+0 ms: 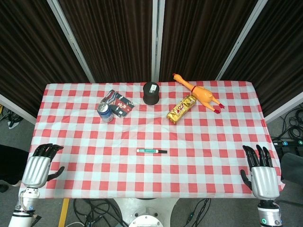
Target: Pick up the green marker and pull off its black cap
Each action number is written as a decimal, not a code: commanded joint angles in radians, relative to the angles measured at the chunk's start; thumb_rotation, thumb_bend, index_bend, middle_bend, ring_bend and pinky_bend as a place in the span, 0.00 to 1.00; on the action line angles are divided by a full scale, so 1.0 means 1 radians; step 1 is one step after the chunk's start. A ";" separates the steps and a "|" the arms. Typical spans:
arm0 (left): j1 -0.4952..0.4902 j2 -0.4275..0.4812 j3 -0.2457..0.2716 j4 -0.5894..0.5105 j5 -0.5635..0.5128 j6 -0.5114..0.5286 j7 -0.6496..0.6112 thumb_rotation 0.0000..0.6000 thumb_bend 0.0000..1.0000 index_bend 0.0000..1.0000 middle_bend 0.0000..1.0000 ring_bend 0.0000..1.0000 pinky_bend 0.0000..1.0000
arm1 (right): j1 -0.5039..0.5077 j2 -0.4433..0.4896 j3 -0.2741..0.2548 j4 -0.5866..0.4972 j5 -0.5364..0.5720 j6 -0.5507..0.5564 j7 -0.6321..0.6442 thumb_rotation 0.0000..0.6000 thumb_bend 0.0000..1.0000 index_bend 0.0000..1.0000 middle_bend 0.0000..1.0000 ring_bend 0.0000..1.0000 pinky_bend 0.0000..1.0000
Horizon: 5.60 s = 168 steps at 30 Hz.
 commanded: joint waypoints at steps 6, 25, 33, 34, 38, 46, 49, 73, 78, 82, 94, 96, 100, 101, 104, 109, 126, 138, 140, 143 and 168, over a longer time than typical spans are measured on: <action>-0.004 -0.001 -0.003 -0.019 0.003 -0.002 0.014 1.00 0.21 0.25 0.26 0.18 0.19 | 0.000 0.002 -0.003 -0.003 -0.005 0.000 0.000 1.00 0.22 0.09 0.16 0.00 0.01; -0.209 -0.149 -0.148 -0.234 -0.208 -0.251 0.305 1.00 0.21 0.29 0.26 0.18 0.31 | 0.063 0.050 0.047 -0.104 0.021 -0.068 -0.060 1.00 0.22 0.09 0.15 0.00 0.02; -0.411 -0.439 -0.257 -0.209 -0.432 -0.322 0.615 1.00 0.24 0.36 0.34 0.33 0.51 | 0.079 0.050 0.045 -0.142 0.004 -0.077 -0.107 1.00 0.22 0.09 0.15 0.00 0.03; -0.436 -0.490 -0.270 -0.190 -0.466 -0.317 0.645 1.00 0.25 0.37 0.36 0.34 0.52 | 0.079 0.053 0.045 -0.147 0.005 -0.077 -0.112 1.00 0.22 0.09 0.15 0.00 0.03; -0.511 -0.643 -0.322 -0.120 -0.582 -0.289 0.725 1.00 0.29 0.40 0.44 0.37 0.54 | 0.079 0.059 0.040 -0.156 0.009 -0.081 -0.123 1.00 0.22 0.09 0.15 0.00 0.03; -0.621 -0.781 -0.360 0.006 -0.691 -0.265 0.813 1.00 0.32 0.42 0.46 0.49 0.61 | 0.069 0.061 0.028 -0.143 0.017 -0.076 -0.116 1.00 0.22 0.09 0.15 0.00 0.03; -0.648 -0.805 -0.354 0.049 -0.707 -0.264 0.833 1.00 0.33 0.42 0.47 0.56 0.65 | 0.067 0.060 0.025 -0.138 0.018 -0.074 -0.111 1.00 0.22 0.09 0.15 0.00 0.03; -0.801 -0.884 -0.376 0.257 -0.855 -0.241 1.080 1.00 0.34 0.43 0.46 0.57 0.65 | 0.070 0.038 0.025 -0.061 0.054 -0.086 -0.044 1.00 0.22 0.09 0.15 0.00 0.03; -0.808 -0.885 -0.380 0.270 -0.881 -0.238 1.084 1.00 0.34 0.43 0.47 0.57 0.64 | 0.075 0.032 0.026 -0.055 0.057 -0.091 -0.040 1.00 0.22 0.09 0.15 0.00 0.03; -0.814 -0.882 -0.375 0.273 -0.892 -0.233 1.091 1.00 0.34 0.44 0.47 0.57 0.64 | 0.076 0.030 0.026 -0.054 0.058 -0.092 -0.040 1.00 0.22 0.09 0.15 0.00 0.03; -0.817 -0.881 -0.347 0.299 -0.898 -0.235 1.071 1.00 0.34 0.45 0.49 0.57 0.64 | 0.073 0.031 0.026 -0.052 0.067 -0.086 -0.037 1.00 0.22 0.09 0.15 0.00 0.03; -0.817 -0.879 -0.339 0.303 -0.891 -0.236 1.064 1.00 0.34 0.46 0.50 0.57 0.63 | 0.073 0.031 0.026 -0.052 0.067 -0.085 -0.037 1.00 0.22 0.08 0.15 0.00 0.03; -0.817 -0.879 -0.329 0.312 -0.881 -0.240 1.052 1.00 0.34 0.47 0.50 0.57 0.63 | 0.071 0.028 0.026 -0.051 0.067 -0.080 -0.040 1.00 0.22 0.08 0.15 0.00 0.03; -0.817 -0.880 -0.327 0.316 -0.878 -0.241 1.049 1.00 0.34 0.47 0.51 0.57 0.63 | 0.072 0.027 0.026 -0.051 0.067 -0.080 -0.041 1.00 0.22 0.08 0.15 0.00 0.03; -0.818 -0.881 -0.322 0.329 -0.873 -0.249 1.042 1.00 0.34 0.48 0.51 0.57 0.62 | 0.072 0.024 0.025 -0.048 0.069 -0.082 -0.040 1.00 0.22 0.08 0.16 0.00 0.03; -0.818 -0.885 -0.316 0.354 -0.872 -0.263 1.030 1.00 0.34 0.49 0.52 0.57 0.62 | 0.071 0.019 0.025 -0.038 0.078 -0.085 -0.032 1.00 0.22 0.08 0.16 0.00 0.03; -0.813 -0.882 -0.310 0.369 -0.832 -0.281 0.978 1.00 0.39 0.54 0.57 0.58 0.62 | 0.071 0.020 0.030 -0.036 0.084 -0.080 -0.024 1.00 0.22 0.08 0.16 0.00 0.03; -0.805 -0.822 -0.322 0.267 -0.744 -0.291 0.878 1.00 0.44 0.59 0.62 0.61 0.62 | 0.085 0.011 0.037 -0.037 0.042 -0.062 -0.033 1.00 0.22 0.13 0.19 0.00 0.05; -0.810 -0.810 -0.323 0.229 -0.736 -0.288 0.885 1.00 0.44 0.59 0.62 0.61 0.62 | 0.103 -0.005 0.046 -0.029 -0.003 -0.045 -0.029 1.00 0.22 0.21 0.23 0.02 0.08; -0.820 -0.805 -0.328 0.185 -0.741 -0.284 0.903 1.00 0.44 0.59 0.62 0.62 0.62 | 0.139 -0.006 0.062 -0.071 -0.033 -0.068 -0.061 1.00 0.22 0.28 0.27 0.04 0.11; -0.927 -0.740 -0.359 0.048 -0.821 -0.241 1.081 1.00 0.45 0.59 0.62 0.62 0.62 | 0.430 -0.228 0.185 -0.150 0.237 -0.404 -0.474 1.00 0.22 0.45 0.39 0.10 0.18</action>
